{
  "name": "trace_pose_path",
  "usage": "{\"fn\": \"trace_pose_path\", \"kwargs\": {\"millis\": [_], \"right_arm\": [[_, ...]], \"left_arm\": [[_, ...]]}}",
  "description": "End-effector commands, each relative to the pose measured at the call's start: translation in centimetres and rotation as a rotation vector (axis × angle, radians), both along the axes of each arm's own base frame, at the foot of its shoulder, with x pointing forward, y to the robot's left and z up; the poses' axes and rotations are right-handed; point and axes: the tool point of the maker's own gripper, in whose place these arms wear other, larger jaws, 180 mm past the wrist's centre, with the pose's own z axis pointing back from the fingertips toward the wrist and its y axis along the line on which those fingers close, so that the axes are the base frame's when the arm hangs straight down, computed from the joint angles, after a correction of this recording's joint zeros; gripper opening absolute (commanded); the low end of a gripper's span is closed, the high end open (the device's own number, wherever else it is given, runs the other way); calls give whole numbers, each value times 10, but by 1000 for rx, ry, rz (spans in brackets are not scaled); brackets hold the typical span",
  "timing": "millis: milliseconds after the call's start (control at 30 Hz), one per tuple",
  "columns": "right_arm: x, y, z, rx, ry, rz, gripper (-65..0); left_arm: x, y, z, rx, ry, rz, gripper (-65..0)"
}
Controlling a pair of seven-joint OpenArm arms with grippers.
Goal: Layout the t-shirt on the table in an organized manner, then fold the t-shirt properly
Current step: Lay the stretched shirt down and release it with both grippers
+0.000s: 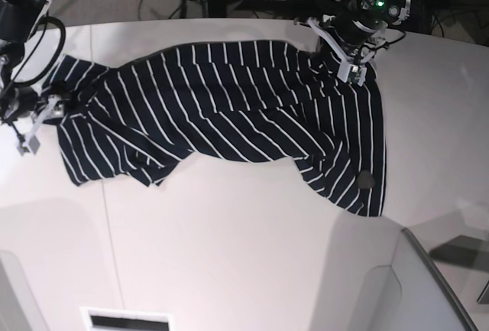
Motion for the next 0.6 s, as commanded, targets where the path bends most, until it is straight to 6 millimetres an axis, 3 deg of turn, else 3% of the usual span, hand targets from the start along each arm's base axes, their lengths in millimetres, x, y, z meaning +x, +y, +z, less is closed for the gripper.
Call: {"fn": "trace_pose_path", "kwargs": {"millis": [0, 67, 233, 467, 567], "right_arm": [[11, -23, 19, -34, -84, -44, -137], [-4, -42, 25, -55, -129, -121, -137], [-52, -34, 4, -42, -63, -154, -132], [-61, -9, -14, 30, -32, -178, -135], [-60, -22, 1, 0, -80, -229, -135]], "left_arm": [[4, 2, 6, -2, -29, -1, -650], [4, 2, 6, -2, -29, -1, -650], [5, 2, 6, -4, -30, 2, -650], [6, 3, 7, 1, -32, -1, -650], [5, 4, 7, 2, -30, -2, -650]]}}
